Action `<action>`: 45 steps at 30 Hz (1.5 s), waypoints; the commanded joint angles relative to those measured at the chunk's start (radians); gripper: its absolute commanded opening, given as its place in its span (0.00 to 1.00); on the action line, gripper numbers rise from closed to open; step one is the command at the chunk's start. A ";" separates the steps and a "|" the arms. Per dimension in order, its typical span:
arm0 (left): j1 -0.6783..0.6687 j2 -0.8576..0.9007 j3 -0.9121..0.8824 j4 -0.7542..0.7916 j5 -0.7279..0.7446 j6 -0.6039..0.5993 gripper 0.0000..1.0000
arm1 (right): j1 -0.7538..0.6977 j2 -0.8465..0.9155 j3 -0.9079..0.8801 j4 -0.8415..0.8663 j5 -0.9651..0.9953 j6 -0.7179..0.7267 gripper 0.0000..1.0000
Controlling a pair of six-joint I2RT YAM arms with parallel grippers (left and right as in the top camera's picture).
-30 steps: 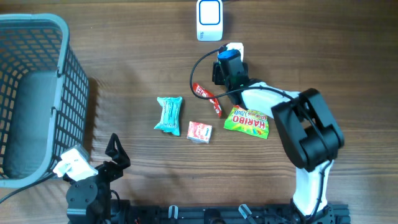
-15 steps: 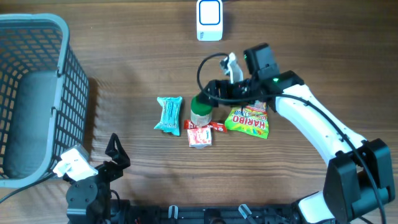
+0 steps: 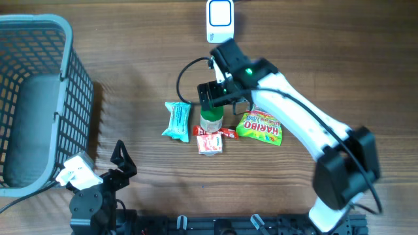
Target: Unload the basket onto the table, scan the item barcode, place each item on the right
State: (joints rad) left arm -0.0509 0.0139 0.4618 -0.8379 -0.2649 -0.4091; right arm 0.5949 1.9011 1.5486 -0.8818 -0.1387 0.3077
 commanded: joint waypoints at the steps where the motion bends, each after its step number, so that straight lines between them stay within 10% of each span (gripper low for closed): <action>1: -0.003 -0.006 -0.004 0.002 -0.010 0.012 1.00 | 0.006 0.150 0.108 -0.142 0.003 -0.006 1.00; 24: -0.003 -0.006 -0.004 0.002 -0.010 0.012 1.00 | 0.089 0.300 0.126 -0.186 0.098 -0.043 0.98; 30: -0.003 -0.006 -0.004 0.002 -0.010 0.012 1.00 | 0.087 0.327 0.145 -0.177 0.098 -0.043 0.70; 36: -0.003 -0.006 -0.004 0.002 -0.010 0.012 1.00 | 0.034 0.326 0.496 -0.455 -0.104 0.056 0.69; 45: -0.003 -0.006 -0.004 0.002 -0.010 0.012 1.00 | -0.060 0.325 0.522 -0.492 -0.303 0.323 0.61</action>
State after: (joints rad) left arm -0.0509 0.0139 0.4618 -0.8379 -0.2649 -0.4091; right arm 0.5396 2.2349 2.0521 -1.3983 -0.4198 0.5892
